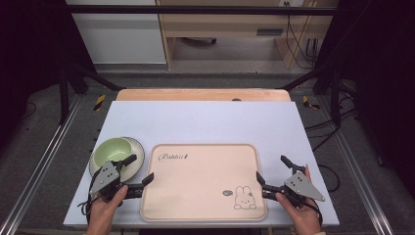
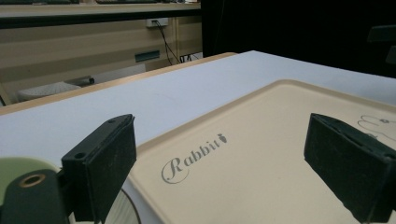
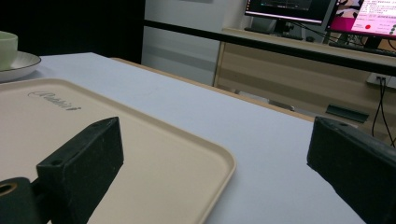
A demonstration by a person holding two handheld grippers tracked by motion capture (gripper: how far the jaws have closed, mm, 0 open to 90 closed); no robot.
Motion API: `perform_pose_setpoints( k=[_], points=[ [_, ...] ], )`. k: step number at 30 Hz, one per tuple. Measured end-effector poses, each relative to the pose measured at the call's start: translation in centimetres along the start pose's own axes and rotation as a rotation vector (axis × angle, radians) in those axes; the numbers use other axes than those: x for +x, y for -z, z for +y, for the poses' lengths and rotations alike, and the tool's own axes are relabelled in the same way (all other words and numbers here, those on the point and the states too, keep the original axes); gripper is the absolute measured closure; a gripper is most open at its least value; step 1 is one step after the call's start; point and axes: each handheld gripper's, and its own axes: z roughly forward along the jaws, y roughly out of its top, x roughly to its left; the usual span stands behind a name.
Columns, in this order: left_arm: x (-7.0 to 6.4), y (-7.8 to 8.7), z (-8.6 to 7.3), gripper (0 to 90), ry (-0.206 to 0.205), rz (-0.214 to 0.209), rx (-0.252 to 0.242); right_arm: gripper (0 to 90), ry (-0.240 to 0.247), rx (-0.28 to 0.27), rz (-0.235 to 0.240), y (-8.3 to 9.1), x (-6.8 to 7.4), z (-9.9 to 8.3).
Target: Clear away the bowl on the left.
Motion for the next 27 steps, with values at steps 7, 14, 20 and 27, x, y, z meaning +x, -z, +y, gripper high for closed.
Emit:
perform_pose_setpoints(
  k=[7,14,20,27],
  points=[
    [0.6,0.4,0.0,8.7,0.038,0.003,-0.026,3.4,-0.113,-0.037,-0.025,0.2,-0.4,0.2],
    [0.8,0.5,0.2,8.6,0.033,0.029,-0.003,3.3,-0.076,-0.019,-0.090,0.6,-1.0,0.1],
    [0.9,1.1,0.2,9.0,-0.005,0.062,0.050,3.8,-0.067,-0.014,-0.113,0.4,-0.9,0.3],
    [1.0,1.3,0.7,9.0,0.015,0.088,0.045,3.8,-0.040,0.001,-0.088,0.0,-0.3,0.2]
  ],
)
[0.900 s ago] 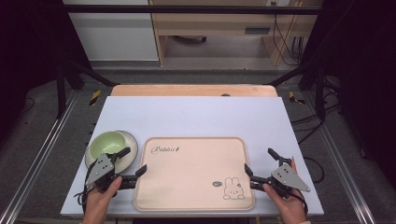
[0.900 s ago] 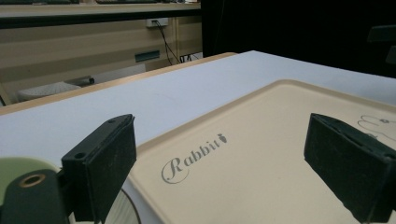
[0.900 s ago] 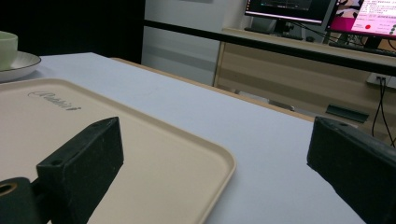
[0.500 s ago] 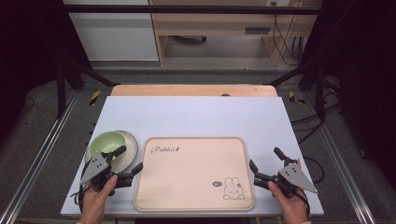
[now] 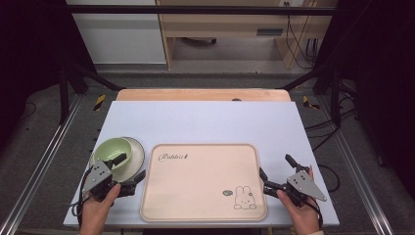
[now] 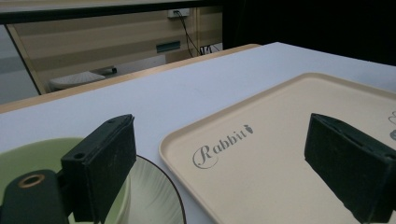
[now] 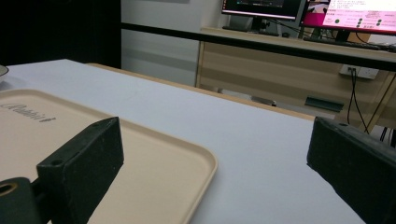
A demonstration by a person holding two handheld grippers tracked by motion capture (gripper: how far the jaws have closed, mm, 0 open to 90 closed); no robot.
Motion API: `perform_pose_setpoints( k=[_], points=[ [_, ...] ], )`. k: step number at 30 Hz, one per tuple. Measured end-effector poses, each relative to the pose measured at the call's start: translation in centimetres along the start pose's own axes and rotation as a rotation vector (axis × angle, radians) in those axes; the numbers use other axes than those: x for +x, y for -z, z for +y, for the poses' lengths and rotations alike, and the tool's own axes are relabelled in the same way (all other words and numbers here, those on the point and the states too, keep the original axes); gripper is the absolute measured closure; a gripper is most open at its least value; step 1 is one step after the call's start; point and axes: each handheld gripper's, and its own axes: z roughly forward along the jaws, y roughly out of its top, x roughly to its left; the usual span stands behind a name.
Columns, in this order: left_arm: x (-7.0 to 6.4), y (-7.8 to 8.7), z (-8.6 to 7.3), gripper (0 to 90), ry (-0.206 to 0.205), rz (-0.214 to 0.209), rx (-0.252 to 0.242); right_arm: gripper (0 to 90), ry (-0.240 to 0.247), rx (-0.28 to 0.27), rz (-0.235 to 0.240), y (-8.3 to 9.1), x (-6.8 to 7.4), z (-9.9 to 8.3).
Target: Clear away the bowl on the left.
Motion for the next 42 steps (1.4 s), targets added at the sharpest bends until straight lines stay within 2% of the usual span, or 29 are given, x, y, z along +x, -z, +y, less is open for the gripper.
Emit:
perform_pose_setpoints(
  k=[4,6,7,9,11,14,16,18,21,24,25,27,29,32,34,36,37,38,39,42],
  points=[
    [-0.4,0.1,0.2,9.0,-0.018,0.013,0.002,3.8,0.006,0.010,0.012,0.3,0.3,-0.1],
    [-0.5,0.0,0.2,9.2,-0.040,0.025,0.012,3.8,0.013,0.006,0.013,0.6,0.3,0.1],
    [-0.5,0.0,0.1,9.6,-0.038,0.034,0.020,4.0,0.018,0.001,0.003,0.7,0.1,0.2],
    [-0.5,0.0,0.0,10.0,-0.021,0.027,0.022,5.4,0.003,-0.004,-0.008,1.0,-0.2,0.3],
    [-0.4,0.0,0.1,10.0,-0.036,0.032,0.030,5.0,0.011,-0.003,-0.006,1.2,-0.3,0.3],
    [0.2,0.2,0.5,10.0,-0.025,0.050,0.045,4.5,0.013,0.009,0.001,0.9,-0.3,0.1],
    [0.5,0.2,0.8,10.0,-0.020,0.045,0.047,4.6,0.001,0.020,0.003,0.5,-0.3,-0.1],
    [1.3,0.5,1.5,10.1,-0.022,0.068,0.050,4.6,-0.013,0.027,0.005,0.2,-0.2,-0.1],
    [2.1,0.6,2.3,10.0,-0.035,0.095,0.069,4.4,-0.004,0.030,0.017,0.1,0.1,0.0],
    [3.5,0.4,3.0,10.5,-0.023,0.119,0.106,4.5,0.000,0.037,0.013,0.2,0.2,-0.2],
    [4.1,0.3,3.3,11.2,-0.025,0.127,0.119,5.2,0.003,0.038,0.004,0.1,0.1,-0.3],
    [5.3,0.0,3.9,12.7,-0.030,0.176,0.129,6.0,0.004,0.040,-0.031,0.2,-0.2,-0.2],
    [6.5,-0.2,4.5,13.2,-0.047,0.213,0.129,6.0,-0.018,0.037,-0.052,0.4,-0.4,-0.2],
    [8.3,-0.5,5.0,13.3,-0.033,0.244,0.142,6.0,-0.018,0.039,-0.064,0.6,-0.7,-0.3],
    [9.4,-0.3,4.9,13.3,-0.002,0.263,0.136,6.0,-0.010,0.043,-0.062,0.6,-0.7,-0.4],
    [9.7,-0.2,4.7,13.4,0.013,0.269,0.135,6.0,-0.015,0.046,-0.060,0.6,-0.7,-0.4],
    [10.2,0.1,3.9,12.9,0.041,0.290,0.104,6.0,-0.009,0.044,-0.057,0.4,-0.6,-0.5],
    [10.5,0.0,3.5,12.5,0.036,0.308,0.121,6.0,-0.007,0.045,-0.056,0.4,-0.6,-0.5],
    [10.7,-0.1,3.2,12.4,0.023,0.323,0.161,6.0,-0.007,0.047,-0.056,0.4,-0.6,-0.5],
    [11.1,-0.1,2.6,12.3,0.036,0.340,0.183,6.0,-0.013,0.049,-0.051,0.2,-0.6,-0.6]
  ],
)
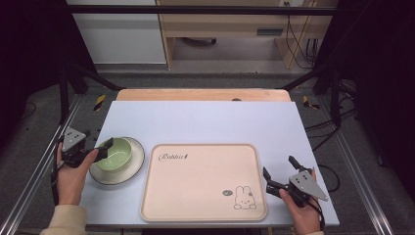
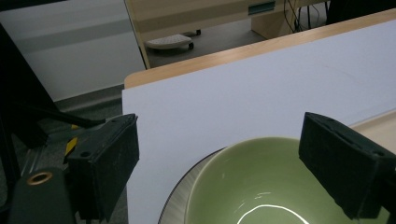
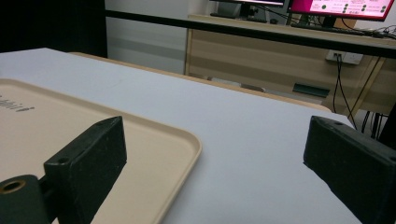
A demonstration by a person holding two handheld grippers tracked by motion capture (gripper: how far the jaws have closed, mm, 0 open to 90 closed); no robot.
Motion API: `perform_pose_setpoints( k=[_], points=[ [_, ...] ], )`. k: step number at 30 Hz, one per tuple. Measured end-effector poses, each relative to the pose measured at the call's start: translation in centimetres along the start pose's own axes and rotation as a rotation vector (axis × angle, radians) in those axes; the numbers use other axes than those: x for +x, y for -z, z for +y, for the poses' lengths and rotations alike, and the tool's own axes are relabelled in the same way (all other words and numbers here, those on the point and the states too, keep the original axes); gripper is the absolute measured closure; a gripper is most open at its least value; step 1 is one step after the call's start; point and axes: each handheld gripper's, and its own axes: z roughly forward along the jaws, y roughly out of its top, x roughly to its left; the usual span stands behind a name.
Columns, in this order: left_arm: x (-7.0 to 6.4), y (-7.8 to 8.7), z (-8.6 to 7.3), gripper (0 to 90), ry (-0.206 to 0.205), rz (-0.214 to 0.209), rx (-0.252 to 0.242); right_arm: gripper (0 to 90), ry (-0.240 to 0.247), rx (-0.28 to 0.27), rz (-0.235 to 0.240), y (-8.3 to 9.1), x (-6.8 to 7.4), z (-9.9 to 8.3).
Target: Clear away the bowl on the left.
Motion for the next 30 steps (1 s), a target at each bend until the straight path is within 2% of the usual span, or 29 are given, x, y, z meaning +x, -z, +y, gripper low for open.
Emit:
perform_pose_setpoints(
  k=[2,4,6,8,9,11,12,13,14,16,17,18,23,26,30],
  points=[
    [0.2,-0.1,-0.2,12.6,0.018,-0.003,0.023,6.0,-0.004,-0.001,0.003,-0.1,0.0,0.0],
    [0.3,-0.2,-0.5,14.6,0.055,-0.007,0.052,6.0,0.000,0.005,0.007,-0.2,0.2,0.0],
    [0.3,-0.2,-0.8,16.6,0.058,-0.011,0.088,6.0,0.002,0.001,0.015,-0.2,0.3,0.0],
    [0.3,0.1,-1.1,26.7,0.056,-0.001,0.118,5.7,-0.003,-0.005,0.027,-0.1,0.4,0.2],
    [0.4,0.3,-1.2,29.5,0.066,0.003,0.129,5.2,-0.027,-0.020,0.035,0.1,0.4,0.3],
    [0.4,0.5,-1.5,40.8,0.076,0.017,0.146,5.0,-0.079,-0.049,0.050,0.3,0.5,0.7],
    [0.4,0.5,-1.5,42.2,0.076,0.017,0.146,5.0,-0.079,-0.049,0.050,0.3,0.5,0.7],
    [0.5,0.4,-1.6,42.7,0.078,0.017,0.181,5.0,-0.071,-0.058,0.053,0.3,0.5,0.9],
    [0.4,0.4,-1.6,43.5,0.077,0.032,0.192,5.0,-0.065,-0.060,0.053,0.3,0.5,0.9],
    [0.5,0.3,-1.7,44.6,0.077,0.043,0.204,5.0,-0.043,-0.041,0.051,0.2,0.4,0.7],
    [0.5,0.1,-1.8,44.8,0.079,0.054,0.233,5.0,-0.038,-0.036,0.050,0.1,0.4,0.6],
    [0.5,-0.1,-1.9,46.0,0.078,0.059,0.242,5.0,-0.038,-0.034,0.049,0.1,0.4,0.5],
    [0.7,-0.3,-2.3,52.7,0.123,0.059,0.293,5.0,-0.031,-0.024,0.048,-0.1,0.3,0.4],
    [0.7,-0.5,-2.4,57.3,0.140,0.052,0.303,5.0,-0.021,-0.021,0.051,0.0,0.3,0.4],
    [0.6,-0.7,-2.3,63.2,0.143,0.052,0.316,5.0,-0.024,-0.021,0.049,0.0,0.2,0.4]
  ],
)
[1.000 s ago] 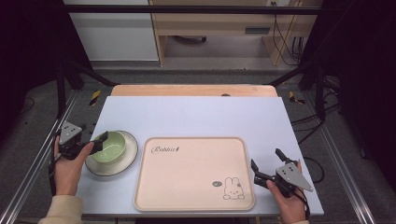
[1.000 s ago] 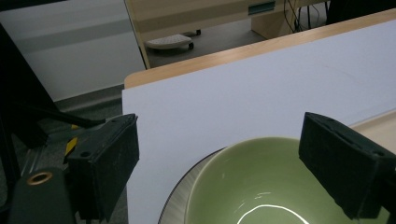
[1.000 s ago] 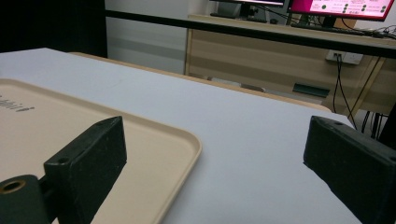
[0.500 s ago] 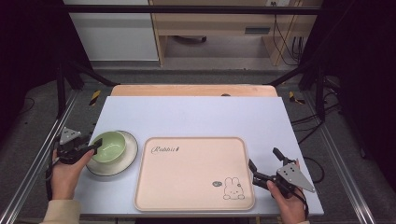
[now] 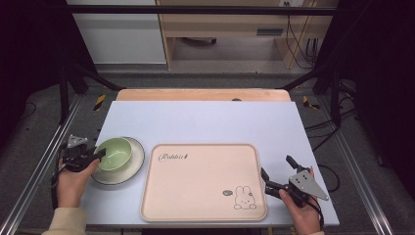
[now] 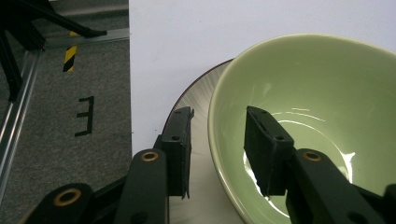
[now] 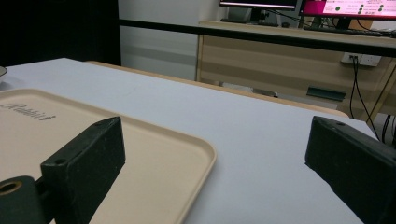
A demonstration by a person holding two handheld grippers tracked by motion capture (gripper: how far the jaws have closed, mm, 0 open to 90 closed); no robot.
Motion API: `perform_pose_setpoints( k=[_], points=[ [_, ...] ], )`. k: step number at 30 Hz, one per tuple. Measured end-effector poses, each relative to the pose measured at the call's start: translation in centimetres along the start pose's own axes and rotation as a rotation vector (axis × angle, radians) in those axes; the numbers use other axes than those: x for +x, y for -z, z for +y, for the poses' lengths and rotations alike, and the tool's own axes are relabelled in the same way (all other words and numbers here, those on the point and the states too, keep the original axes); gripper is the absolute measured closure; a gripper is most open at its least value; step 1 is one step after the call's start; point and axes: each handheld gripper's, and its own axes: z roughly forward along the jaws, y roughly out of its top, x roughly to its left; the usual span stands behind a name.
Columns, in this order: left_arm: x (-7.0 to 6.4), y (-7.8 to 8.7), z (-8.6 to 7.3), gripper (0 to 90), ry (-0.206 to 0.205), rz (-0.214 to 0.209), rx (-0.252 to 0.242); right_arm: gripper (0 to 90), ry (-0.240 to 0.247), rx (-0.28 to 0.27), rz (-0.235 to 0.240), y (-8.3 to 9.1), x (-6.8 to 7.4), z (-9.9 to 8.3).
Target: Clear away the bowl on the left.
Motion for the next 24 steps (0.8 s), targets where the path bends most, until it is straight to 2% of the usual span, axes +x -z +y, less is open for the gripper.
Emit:
perform_pose_setpoints(
  k=[3,6,10,15,17,20,24],
  points=[
    [-0.1,-0.3,0.0,69.1,0.030,0.003,0.005,5.0,0.000,0.003,-0.001,0.0,0.0,0.0],
    [-0.2,-0.6,0.1,73.6,0.025,0.009,0.021,5.0,-0.001,0.006,-0.002,0.1,0.0,0.0],
    [0.2,-0.6,-0.2,79.7,0.039,-0.009,0.023,4.9,-0.001,0.002,-0.001,0.1,-0.1,0.0],
    [0.8,-0.5,-0.6,82.5,0.117,-0.060,-0.005,4.6,0.009,0.006,0.012,0.0,0.1,-0.1],
    [1.0,-0.5,-0.7,83.2,0.160,-0.094,-0.024,4.6,0.011,0.007,0.012,0.0,0.1,-0.1],
    [1.1,-0.3,-0.8,83.4,0.176,-0.098,-0.013,4.5,0.006,0.007,0.011,0.0,0.1,-0.1],
    [1.0,0.0,-0.8,83.1,0.202,-0.101,-0.024,4.6,0.011,0.006,0.019,0.0,0.2,0.0]
  ],
)
